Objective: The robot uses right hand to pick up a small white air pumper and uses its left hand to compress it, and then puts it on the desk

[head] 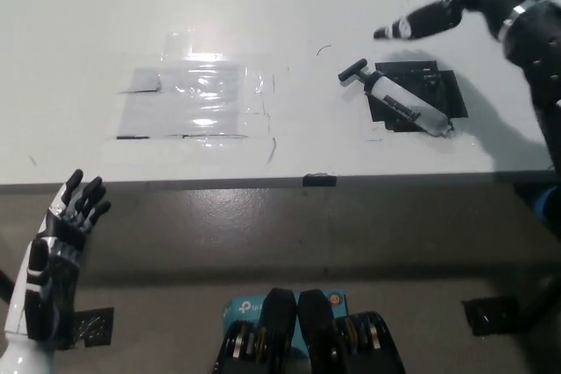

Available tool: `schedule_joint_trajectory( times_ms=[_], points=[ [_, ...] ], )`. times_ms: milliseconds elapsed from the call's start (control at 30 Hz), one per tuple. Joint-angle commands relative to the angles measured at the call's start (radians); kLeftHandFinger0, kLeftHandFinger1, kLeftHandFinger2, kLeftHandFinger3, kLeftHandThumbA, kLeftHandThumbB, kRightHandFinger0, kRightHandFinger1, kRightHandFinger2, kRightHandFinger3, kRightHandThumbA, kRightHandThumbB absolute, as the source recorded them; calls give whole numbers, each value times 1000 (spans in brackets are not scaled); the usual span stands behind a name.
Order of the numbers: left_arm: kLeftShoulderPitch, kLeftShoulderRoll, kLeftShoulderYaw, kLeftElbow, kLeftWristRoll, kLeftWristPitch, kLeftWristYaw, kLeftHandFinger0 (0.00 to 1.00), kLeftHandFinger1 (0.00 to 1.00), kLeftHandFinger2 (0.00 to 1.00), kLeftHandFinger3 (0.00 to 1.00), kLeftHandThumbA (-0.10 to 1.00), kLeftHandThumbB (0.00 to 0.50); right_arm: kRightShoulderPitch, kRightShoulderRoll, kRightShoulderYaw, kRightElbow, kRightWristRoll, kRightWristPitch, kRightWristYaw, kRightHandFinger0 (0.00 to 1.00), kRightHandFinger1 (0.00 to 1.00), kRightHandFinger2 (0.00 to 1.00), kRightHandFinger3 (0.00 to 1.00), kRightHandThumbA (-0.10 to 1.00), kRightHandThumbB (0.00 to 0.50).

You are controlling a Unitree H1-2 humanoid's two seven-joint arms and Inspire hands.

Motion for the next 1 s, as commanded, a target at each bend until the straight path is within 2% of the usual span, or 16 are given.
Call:
schedule_joint_trajectory(
  times_ms=[0, 100, 167, 233, 333, 433, 467, 700, 767, 833, 867, 900, 967],
  points=[
    [-42, 18, 13, -12, -17, -12, -2, 1000, 1000, 1000, 1000, 1000, 204, 168, 57, -223, -502, 259, -7, -163, 1000, 1000, 1000, 1000, 1000, 371],
    [-57, 21, 13, 8, -12, -23, -5, 1000, 1000, 1000, 1000, 1000, 179, 321, 103, -239, -680, 261, -19, -191, 1000, 1000, 1000, 1000, 1000, 368],
    [-60, 24, 12, 19, -18, -33, -11, 1000, 1000, 1000, 1000, 1000, 173, 429, 134, -232, -751, 329, -41, -185, 1000, 1000, 1000, 1000, 1000, 348],
    [-61, 24, 13, 27, -12, -34, -10, 1000, 1000, 1000, 1000, 1000, 171, 504, 156, -225, -781, 317, -61, -193, 1000, 1000, 1000, 1000, 1000, 307],
    [-57, 19, 16, 31, -16, -18, -2, 1000, 1000, 1000, 1000, 1000, 194, 619, 222, -218, -799, 311, -94, -221, 1000, 1000, 1000, 1000, 1000, 299],
    [-72, 8, 18, 68, -13, -36, 4, 1000, 1000, 1000, 1000, 1000, 195, 704, 259, -198, -758, 309, -169, -229, 1000, 1000, 1000, 1000, 1000, 250],
    [-66, 9, 12, 72, 10, -44, 4, 1000, 1000, 1000, 1000, 1000, 200, 746, 278, -192, -748, 313, -173, -226, 1000, 1000, 1000, 1000, 1000, 252],
    [-57, 3, 19, 94, -2, -36, 6, 1000, 1000, 1000, 1000, 1000, 186, 841, 336, -169, -616, 351, -244, -222, 1000, 1000, 1000, 1000, 1000, 242],
    [-57, 0, 13, 106, 5, -49, 3, 1000, 1000, 1000, 1000, 1000, 154, 851, 331, -170, -582, 346, -259, -228, 1000, 1000, 1000, 1000, 1000, 244],
    [-54, 0, 7, 108, 14, -44, 1, 1000, 1000, 1000, 1000, 1000, 155, 864, 332, -170, -553, 346, -272, -237, 1000, 1000, 1000, 1000, 1000, 245],
    [-50, -4, 6, 103, 19, -11, 10, 1000, 1000, 1000, 1000, 1000, 180, 868, 336, -171, -526, 342, -272, -248, 1000, 1000, 1000, 1000, 1000, 263],
    [-50, -1, 2, 111, 35, -24, 9, 1000, 1000, 1000, 1000, 1000, 158, 870, 338, -169, -503, 337, -276, -253, 1000, 1000, 1000, 1000, 1000, 255],
    [-51, 0, 0, 119, 49, -27, 12, 1000, 1000, 1000, 1000, 1000, 152, 873, 336, -166, -464, 328, -300, -264, 1000, 1000, 1000, 1000, 1000, 219]
  ],
)
